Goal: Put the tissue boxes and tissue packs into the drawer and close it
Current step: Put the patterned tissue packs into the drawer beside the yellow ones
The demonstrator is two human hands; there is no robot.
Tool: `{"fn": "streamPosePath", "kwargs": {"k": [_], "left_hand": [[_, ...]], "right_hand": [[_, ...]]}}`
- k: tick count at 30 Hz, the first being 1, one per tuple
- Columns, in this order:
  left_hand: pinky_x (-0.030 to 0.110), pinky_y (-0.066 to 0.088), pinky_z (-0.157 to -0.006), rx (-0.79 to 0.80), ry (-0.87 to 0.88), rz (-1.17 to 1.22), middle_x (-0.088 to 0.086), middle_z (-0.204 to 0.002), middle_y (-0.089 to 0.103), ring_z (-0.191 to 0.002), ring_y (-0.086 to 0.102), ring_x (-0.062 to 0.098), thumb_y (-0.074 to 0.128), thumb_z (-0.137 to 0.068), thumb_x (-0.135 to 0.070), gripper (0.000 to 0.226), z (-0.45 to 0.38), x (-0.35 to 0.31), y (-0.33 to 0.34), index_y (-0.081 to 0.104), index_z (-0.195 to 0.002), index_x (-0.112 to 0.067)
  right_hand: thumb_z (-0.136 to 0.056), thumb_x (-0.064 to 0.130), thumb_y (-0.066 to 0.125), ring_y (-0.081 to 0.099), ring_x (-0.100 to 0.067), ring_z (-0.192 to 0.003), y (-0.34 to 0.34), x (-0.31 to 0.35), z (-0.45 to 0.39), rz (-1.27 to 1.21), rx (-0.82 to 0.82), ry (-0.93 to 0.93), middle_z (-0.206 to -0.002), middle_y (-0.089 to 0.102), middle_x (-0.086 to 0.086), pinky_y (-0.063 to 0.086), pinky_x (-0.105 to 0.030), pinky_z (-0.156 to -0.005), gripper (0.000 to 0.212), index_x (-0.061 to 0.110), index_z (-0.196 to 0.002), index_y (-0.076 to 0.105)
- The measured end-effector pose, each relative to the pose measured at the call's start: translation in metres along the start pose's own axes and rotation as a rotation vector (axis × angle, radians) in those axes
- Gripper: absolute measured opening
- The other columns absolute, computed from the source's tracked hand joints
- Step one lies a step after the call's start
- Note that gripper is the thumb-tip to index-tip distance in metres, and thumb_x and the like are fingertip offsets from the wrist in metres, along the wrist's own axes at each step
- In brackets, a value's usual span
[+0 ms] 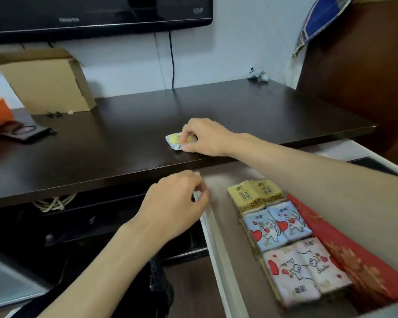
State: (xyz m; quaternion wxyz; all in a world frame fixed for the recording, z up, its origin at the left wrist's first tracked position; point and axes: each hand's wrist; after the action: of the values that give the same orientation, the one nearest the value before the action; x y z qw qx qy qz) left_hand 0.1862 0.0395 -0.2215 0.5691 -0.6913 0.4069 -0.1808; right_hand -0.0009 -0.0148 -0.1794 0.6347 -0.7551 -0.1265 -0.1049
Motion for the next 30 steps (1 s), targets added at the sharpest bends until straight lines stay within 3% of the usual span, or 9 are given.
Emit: {"fn": "streamPosePath", "kwargs": {"k": [4,7,9,15,23,26,28,30], "left_hand": [[0.036,0.051,-0.067,0.016,0.076,0.039,-0.015,-0.093,0.056,-0.089,0.056,0.007,0.045,-0.09,-0.049,0.023,-0.001,-0.007,0.004,0.064,-0.09,-0.035],[0.039,0.052,-0.073,0.046,0.155,0.045,-0.014,-0.099,0.055,-0.096,0.051,0.008,0.046,-0.091,-0.048,0.024,-0.008,-0.015,0.011,0.063,-0.098,-0.032],[0.037,0.052,-0.074,0.062,0.202,0.012,-0.014,-0.105,0.055,-0.098,0.051,0.009,0.049,-0.092,-0.046,0.027,-0.016,-0.023,0.02,0.062,-0.11,-0.031],[0.036,0.051,-0.077,0.158,0.265,-0.061,-0.006,-0.115,0.056,-0.103,0.053,0.015,0.054,-0.088,-0.054,0.044,-0.045,-0.047,0.048,0.057,-0.121,-0.026],[0.033,0.034,-0.066,0.248,0.18,-0.125,-0.006,-0.105,0.059,-0.09,0.054,0.017,0.058,-0.075,-0.072,0.056,-0.062,-0.053,0.066,0.057,-0.108,-0.027],[0.033,0.036,-0.067,0.259,0.175,-0.115,-0.006,-0.105,0.058,-0.092,0.055,0.018,0.059,-0.073,-0.071,0.058,-0.065,-0.052,0.068,0.056,-0.11,-0.027],[0.033,0.037,-0.066,0.268,0.178,-0.104,-0.007,-0.104,0.057,-0.091,0.054,0.017,0.06,-0.073,-0.07,0.057,-0.066,-0.053,0.069,0.056,-0.111,-0.027],[0.033,0.038,-0.066,0.28,0.177,-0.081,-0.007,-0.103,0.056,-0.087,0.051,0.015,0.061,-0.073,-0.069,0.055,-0.067,-0.052,0.069,0.056,-0.11,-0.028]], "right_hand": [[-0.094,0.036,0.068,0.06,-0.014,-0.096,-0.01,-0.023,0.034,0.004,-0.199,-0.074,-0.1,0.065,0.013,0.051,-0.043,-0.085,0.01,0.027,-0.091,0.068],[-0.092,0.038,0.069,0.061,-0.009,-0.088,-0.024,-0.051,0.092,-0.117,-0.354,-0.139,-0.092,0.066,0.016,0.051,-0.034,-0.075,0.013,0.026,-0.089,0.068],[-0.092,0.036,0.071,0.061,-0.011,-0.086,-0.03,-0.068,0.137,-0.124,-0.372,-0.166,-0.089,0.065,0.015,0.049,-0.029,-0.072,0.012,0.025,-0.088,0.068],[-0.091,0.026,0.074,0.062,-0.006,-0.089,-0.028,-0.095,0.195,0.077,-0.1,-0.081,-0.091,0.064,0.015,0.054,-0.039,-0.077,0.009,0.027,-0.084,0.069],[-0.087,0.02,0.077,0.066,-0.005,-0.095,-0.013,-0.103,0.181,0.028,0.12,0.094,-0.098,0.072,0.015,0.056,-0.036,-0.088,0.007,0.025,-0.09,0.081],[-0.091,0.031,0.068,0.065,-0.003,-0.095,-0.02,-0.108,0.173,-0.062,0.034,0.127,-0.096,0.071,0.018,0.056,-0.04,-0.087,0.011,0.032,-0.089,0.079],[-0.096,0.03,0.064,0.062,-0.005,-0.105,-0.021,-0.112,0.164,-0.045,-0.005,0.152,-0.108,0.067,0.017,0.053,-0.044,-0.093,0.014,0.032,-0.103,0.077],[-0.098,0.024,0.063,0.056,-0.011,-0.125,-0.015,-0.113,0.153,0.004,0.123,0.194,-0.132,0.061,0.01,0.047,-0.041,-0.105,0.033,0.027,-0.131,0.068]]}}
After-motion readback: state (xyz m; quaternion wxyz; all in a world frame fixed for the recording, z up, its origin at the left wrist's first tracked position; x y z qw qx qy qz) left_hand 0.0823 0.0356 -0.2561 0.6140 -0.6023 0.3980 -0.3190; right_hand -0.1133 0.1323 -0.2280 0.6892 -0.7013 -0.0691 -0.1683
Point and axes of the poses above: each hand's wrist, its own z-axis away from the middle knuckle, its own y-axis out of the palm, x = y × z
